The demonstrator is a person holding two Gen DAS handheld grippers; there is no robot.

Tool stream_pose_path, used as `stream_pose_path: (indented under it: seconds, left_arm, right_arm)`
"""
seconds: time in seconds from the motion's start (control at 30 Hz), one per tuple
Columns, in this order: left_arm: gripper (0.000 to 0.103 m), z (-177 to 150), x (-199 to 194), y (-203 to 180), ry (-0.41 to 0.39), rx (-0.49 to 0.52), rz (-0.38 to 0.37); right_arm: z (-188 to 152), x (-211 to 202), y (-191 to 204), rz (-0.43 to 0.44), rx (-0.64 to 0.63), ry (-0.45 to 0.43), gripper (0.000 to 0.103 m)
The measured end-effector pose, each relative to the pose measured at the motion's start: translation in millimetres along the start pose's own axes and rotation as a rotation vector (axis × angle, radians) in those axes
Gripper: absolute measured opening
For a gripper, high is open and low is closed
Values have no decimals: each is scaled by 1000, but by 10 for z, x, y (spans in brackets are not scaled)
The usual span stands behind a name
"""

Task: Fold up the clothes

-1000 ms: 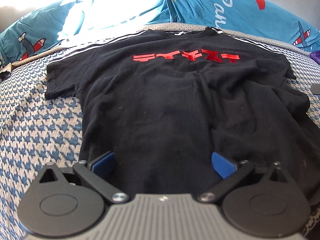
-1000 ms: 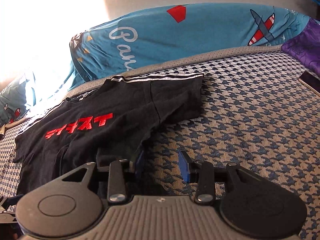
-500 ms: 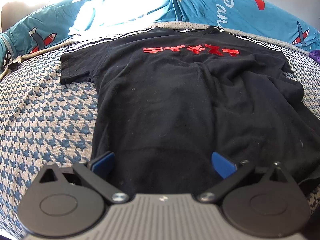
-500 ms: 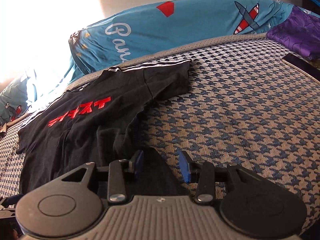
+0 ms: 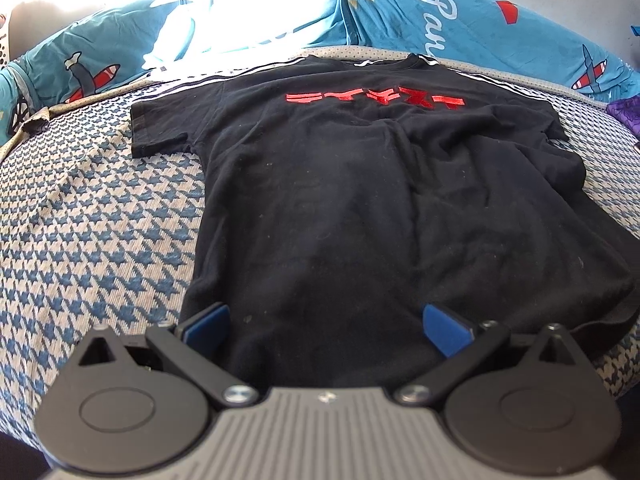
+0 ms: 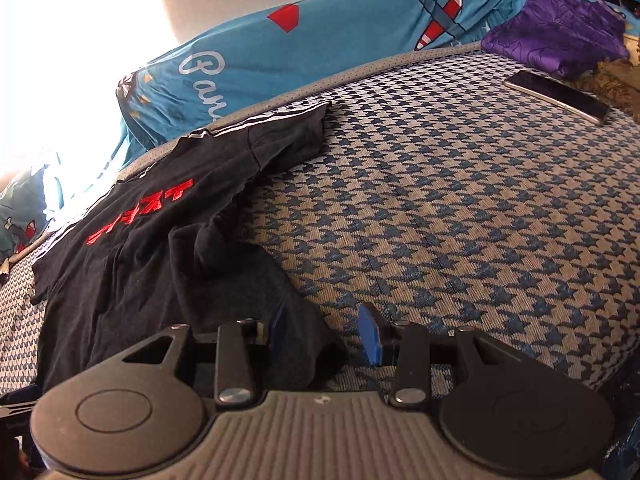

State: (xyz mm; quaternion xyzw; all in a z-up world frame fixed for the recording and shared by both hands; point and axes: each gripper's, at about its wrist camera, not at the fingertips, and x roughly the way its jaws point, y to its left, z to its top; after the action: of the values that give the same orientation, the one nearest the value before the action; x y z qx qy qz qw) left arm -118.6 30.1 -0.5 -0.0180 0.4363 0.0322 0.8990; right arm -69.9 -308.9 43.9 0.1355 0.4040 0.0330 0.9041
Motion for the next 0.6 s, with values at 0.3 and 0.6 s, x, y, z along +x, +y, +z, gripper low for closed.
stream_pose_path:
  seconds: [0.3,0.6]
  left_arm:
    - [103,-85,-87,-9,0,-5,-4]
    - [103,-101,-104,-2,1,-8,4]
  right_arm:
    - [-128,45,19,14,-4,33,39]
    - [-217,140,137,-33,-65,3,39]
